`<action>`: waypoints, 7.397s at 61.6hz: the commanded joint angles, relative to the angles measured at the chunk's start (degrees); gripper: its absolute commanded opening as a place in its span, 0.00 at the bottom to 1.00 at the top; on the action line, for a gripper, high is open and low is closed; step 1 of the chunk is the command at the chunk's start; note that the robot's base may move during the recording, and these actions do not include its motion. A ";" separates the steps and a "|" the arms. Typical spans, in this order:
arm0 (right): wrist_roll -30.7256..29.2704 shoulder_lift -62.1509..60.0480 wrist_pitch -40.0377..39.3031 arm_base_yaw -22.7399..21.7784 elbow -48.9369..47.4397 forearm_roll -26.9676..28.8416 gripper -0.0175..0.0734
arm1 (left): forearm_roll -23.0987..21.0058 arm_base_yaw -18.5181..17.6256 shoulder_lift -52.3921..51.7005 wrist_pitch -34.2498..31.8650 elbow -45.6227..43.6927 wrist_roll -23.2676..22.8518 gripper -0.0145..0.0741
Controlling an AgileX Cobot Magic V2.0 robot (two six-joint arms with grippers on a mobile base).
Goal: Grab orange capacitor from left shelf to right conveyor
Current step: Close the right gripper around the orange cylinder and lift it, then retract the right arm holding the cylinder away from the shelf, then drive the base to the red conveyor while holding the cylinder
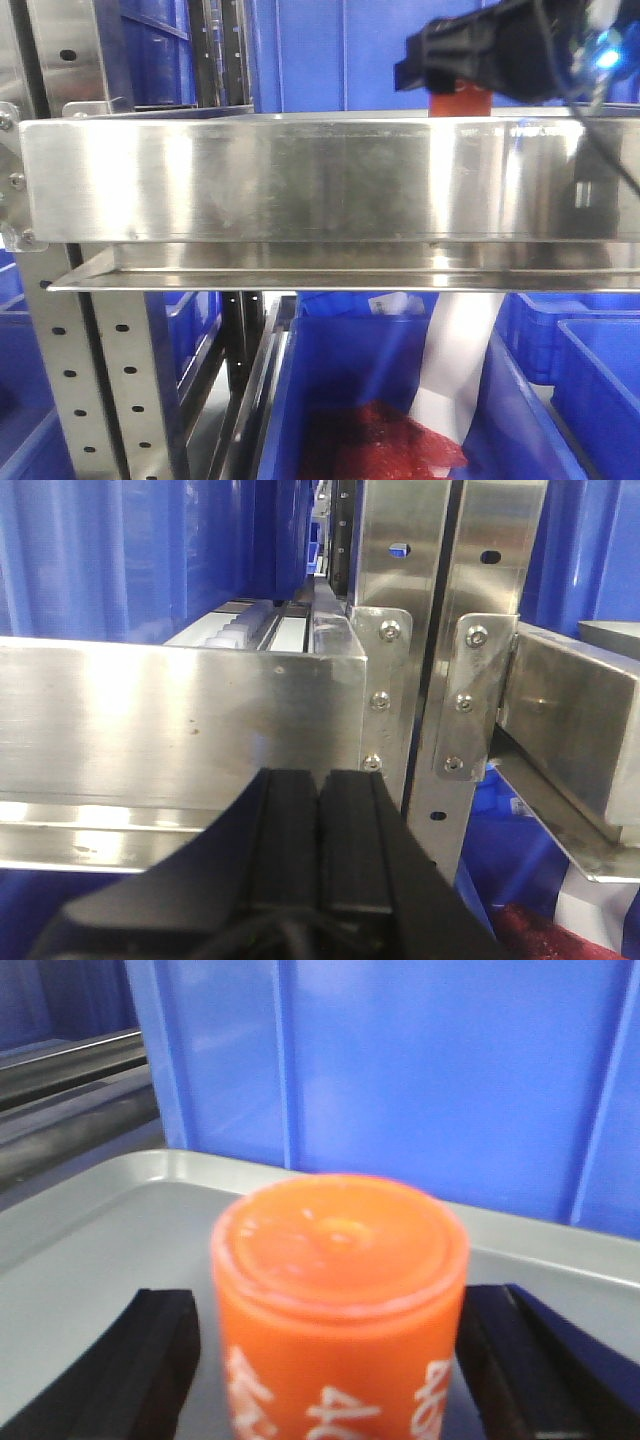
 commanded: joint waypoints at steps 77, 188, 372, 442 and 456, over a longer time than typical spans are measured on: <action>0.06 -54.47 37.43 -19.78 14.49 -10.26 0.26 | -0.10 -0.35 -0.67 -5.08 -0.22 -0.09 0.02; 0.06 -80.65 49.14 -19.78 14.75 -10.26 0.26 | -0.10 -0.35 -0.67 -5.08 -0.22 -0.09 0.02; 0.06 -80.65 49.08 -19.78 14.75 -10.26 0.26 | -0.10 -0.25 -0.67 -5.08 -0.22 -0.09 0.02; 0.06 -80.65 49.08 -19.78 14.75 -10.26 0.26 | -0.10 -0.25 -0.67 -5.08 -0.22 -0.09 0.02; 0.06 -80.65 49.08 -19.78 14.75 -10.26 0.26 | -0.10 -0.25 -0.67 -5.08 -0.22 -0.09 0.02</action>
